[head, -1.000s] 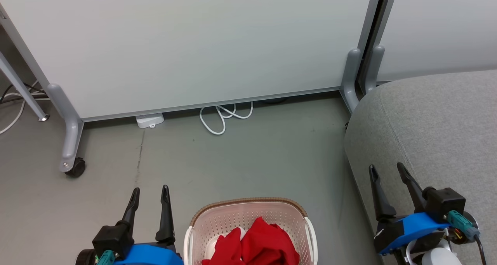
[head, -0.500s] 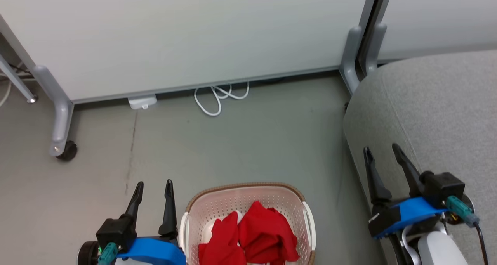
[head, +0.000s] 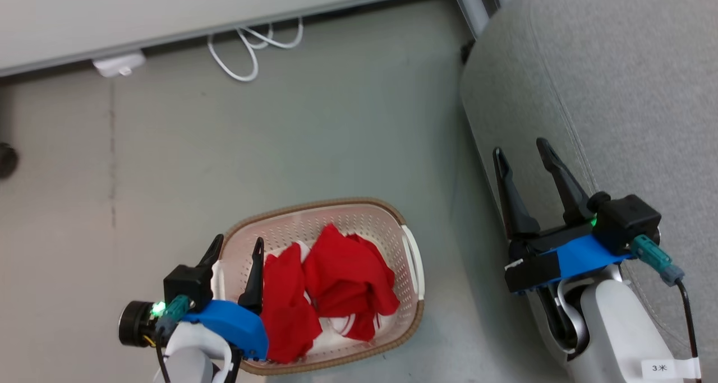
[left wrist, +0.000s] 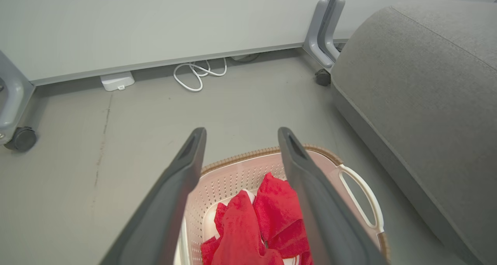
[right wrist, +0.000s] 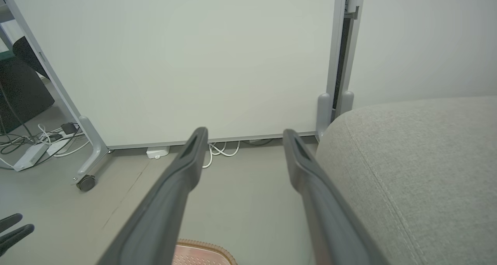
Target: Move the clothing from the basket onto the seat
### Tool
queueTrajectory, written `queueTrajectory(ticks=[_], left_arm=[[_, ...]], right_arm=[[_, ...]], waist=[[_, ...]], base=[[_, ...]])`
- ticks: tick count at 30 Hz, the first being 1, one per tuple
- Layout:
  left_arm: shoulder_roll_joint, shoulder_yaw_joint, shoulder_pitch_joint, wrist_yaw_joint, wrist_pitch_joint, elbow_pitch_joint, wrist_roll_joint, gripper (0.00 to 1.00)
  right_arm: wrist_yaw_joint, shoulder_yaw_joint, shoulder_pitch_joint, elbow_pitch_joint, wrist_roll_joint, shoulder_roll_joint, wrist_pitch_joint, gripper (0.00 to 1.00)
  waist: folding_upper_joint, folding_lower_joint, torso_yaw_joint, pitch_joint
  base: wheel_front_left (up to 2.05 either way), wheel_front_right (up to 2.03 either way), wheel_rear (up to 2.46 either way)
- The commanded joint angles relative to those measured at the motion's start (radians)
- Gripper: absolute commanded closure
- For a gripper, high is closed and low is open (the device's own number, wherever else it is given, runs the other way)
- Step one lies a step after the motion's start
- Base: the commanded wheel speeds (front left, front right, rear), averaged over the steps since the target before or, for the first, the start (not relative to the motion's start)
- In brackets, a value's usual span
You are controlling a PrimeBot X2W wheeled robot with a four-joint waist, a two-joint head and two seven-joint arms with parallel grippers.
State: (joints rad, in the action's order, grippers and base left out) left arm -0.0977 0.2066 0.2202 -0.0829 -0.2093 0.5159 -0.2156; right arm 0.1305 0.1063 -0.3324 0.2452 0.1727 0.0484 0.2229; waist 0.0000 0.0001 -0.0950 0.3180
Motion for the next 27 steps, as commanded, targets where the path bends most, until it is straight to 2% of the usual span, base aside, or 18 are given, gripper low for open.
queueTrajectory(ticks=[1,9,18,27], left_arm=[[-0.014,0.007,0.038,-0.007,0.01,0.02,0.008,0.0],[-0.054,0.038,0.182,-0.025,0.072,0.179,0.016,0.0],[-0.097,0.089,0.298,-0.036,0.196,0.346,0.043,0.0],[-0.163,0.089,0.366,0.005,0.288,0.443,0.054,0.0]], right_arm=[[0.0,0.004,-0.024,-0.003,0.012,0.004,0.011,0.0],[0.0,0.051,-0.091,-0.009,0.063,0.003,0.036,0.0],[0.0,0.108,-0.153,-0.034,0.122,0.003,0.043,0.0],[0.0,0.146,-0.177,-0.086,0.186,0.003,0.043,0.0]], waist=[[0.0,-0.0001,-0.063,0.08],[0.0,-0.0001,-0.142,0.221],[0.0,-0.0001,-0.217,0.329],[0.0,-0.0001,-0.296,0.415]], base=[[0.0,0.0,0.0],[0.0,0.0,0.0],[0.0,0.0,0.0],[0.0,0.0,0.0]])
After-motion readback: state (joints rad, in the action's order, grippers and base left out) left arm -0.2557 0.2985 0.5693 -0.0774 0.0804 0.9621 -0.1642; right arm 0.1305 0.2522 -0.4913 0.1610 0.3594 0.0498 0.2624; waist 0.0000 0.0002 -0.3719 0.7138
